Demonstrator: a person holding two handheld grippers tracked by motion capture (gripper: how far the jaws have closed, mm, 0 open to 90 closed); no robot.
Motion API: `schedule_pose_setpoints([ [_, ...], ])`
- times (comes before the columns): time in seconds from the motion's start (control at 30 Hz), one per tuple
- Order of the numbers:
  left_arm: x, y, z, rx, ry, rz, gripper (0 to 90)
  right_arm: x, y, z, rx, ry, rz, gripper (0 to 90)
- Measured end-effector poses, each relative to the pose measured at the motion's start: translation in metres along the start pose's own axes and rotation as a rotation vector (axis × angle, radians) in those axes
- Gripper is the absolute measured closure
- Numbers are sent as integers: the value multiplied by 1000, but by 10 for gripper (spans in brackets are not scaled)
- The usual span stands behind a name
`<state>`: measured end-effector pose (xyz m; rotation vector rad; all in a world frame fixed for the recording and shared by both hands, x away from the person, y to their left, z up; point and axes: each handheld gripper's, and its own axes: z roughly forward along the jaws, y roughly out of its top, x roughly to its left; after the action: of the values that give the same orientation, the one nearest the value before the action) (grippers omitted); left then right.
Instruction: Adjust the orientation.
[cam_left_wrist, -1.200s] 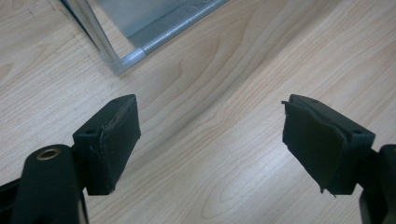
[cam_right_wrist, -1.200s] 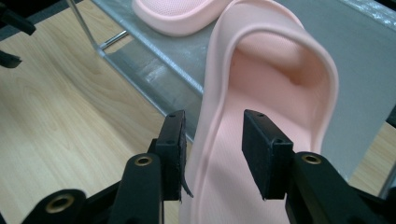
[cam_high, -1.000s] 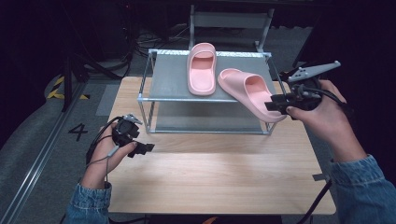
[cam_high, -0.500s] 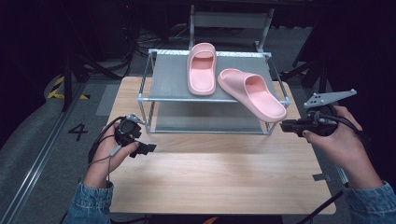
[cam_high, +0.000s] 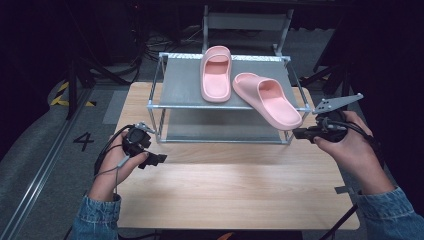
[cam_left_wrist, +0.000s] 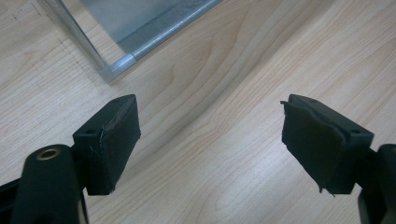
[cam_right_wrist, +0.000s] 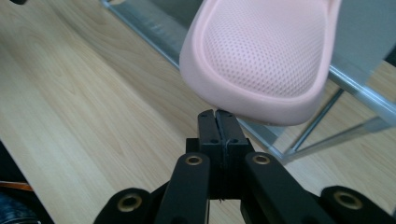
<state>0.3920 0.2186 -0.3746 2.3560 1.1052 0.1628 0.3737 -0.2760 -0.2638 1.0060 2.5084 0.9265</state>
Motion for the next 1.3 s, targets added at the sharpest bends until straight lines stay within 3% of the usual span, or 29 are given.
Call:
schedule_pose_setpoints([
  [0.37,1,0,0,-1,0,3,199,20,33,30,16,61,-43,900],
  [0.63,2,-1,-1,1,-1,-3,199,27,58,58,0,71,-74,900],
  [1.3,4,-2,0,2,0,-9,199,18,103,102,17,60,-78,900],
])
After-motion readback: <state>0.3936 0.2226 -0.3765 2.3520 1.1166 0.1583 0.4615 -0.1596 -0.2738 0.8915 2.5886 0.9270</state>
